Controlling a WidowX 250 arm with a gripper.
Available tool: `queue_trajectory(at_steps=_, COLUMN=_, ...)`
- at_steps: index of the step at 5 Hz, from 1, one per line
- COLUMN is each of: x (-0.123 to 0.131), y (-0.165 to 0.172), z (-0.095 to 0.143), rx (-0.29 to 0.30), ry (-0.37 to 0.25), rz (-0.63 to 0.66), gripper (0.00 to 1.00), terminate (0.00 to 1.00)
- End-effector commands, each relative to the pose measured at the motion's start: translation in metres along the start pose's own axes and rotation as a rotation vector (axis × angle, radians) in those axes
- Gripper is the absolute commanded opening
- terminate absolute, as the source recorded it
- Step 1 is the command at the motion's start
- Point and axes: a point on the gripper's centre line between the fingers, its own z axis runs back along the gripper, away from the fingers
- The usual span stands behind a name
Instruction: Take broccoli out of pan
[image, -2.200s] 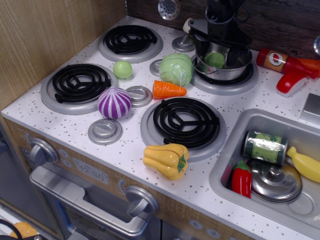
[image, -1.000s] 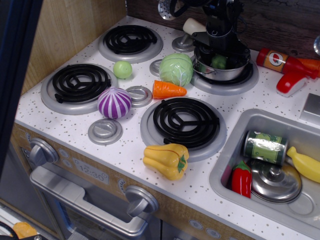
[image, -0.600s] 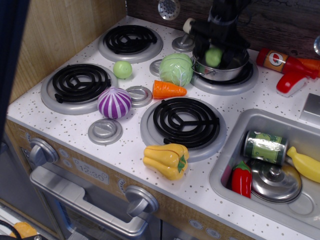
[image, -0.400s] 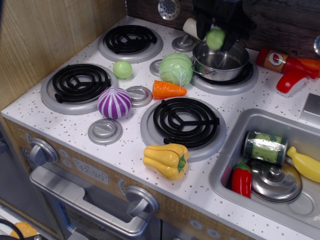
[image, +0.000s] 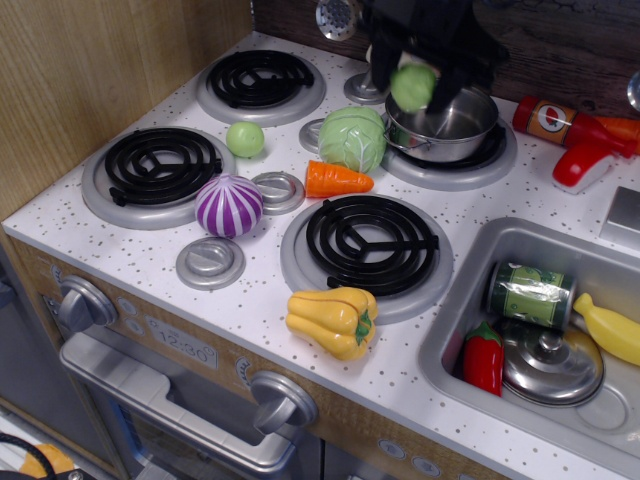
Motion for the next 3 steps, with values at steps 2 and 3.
queue_trajectory(at_steps=2, x=0.006, y=-0.052, z=-0.033, rx=-0.132, ry=-0.092, rz=0.049, gripper=0.00, terminate=0.00)
queue_trajectory(at_steps=3, x=0.001, y=-0.060, z=-0.055, rx=-0.149, ry=-0.096, rz=0.025, gripper=0.00, terminate=1.00)
